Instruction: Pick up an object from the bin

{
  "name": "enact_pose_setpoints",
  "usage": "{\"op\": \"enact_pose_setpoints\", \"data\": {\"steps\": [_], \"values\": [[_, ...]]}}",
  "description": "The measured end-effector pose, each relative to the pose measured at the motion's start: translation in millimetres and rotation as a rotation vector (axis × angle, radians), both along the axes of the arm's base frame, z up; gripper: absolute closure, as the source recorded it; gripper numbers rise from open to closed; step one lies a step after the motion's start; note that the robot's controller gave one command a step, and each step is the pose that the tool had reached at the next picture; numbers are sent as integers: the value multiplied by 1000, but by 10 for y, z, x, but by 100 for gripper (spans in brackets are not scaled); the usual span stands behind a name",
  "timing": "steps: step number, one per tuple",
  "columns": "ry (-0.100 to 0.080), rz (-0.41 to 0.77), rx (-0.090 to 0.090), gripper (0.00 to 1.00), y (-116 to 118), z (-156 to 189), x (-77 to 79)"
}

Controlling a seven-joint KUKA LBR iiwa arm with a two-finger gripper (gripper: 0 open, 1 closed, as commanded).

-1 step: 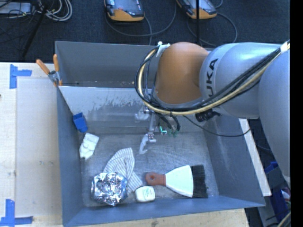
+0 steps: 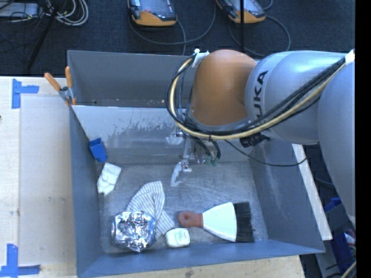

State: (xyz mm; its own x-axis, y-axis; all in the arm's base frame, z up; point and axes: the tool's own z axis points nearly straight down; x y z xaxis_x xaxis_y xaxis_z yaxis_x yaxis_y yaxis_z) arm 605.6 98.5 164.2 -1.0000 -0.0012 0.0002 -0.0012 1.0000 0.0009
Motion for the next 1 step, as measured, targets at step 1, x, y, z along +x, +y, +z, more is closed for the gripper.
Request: {"op": "enact_pose_setpoints", "data": {"steps": [1], "values": [[-8, 106, -2, 0, 193, -327, -190]]}}
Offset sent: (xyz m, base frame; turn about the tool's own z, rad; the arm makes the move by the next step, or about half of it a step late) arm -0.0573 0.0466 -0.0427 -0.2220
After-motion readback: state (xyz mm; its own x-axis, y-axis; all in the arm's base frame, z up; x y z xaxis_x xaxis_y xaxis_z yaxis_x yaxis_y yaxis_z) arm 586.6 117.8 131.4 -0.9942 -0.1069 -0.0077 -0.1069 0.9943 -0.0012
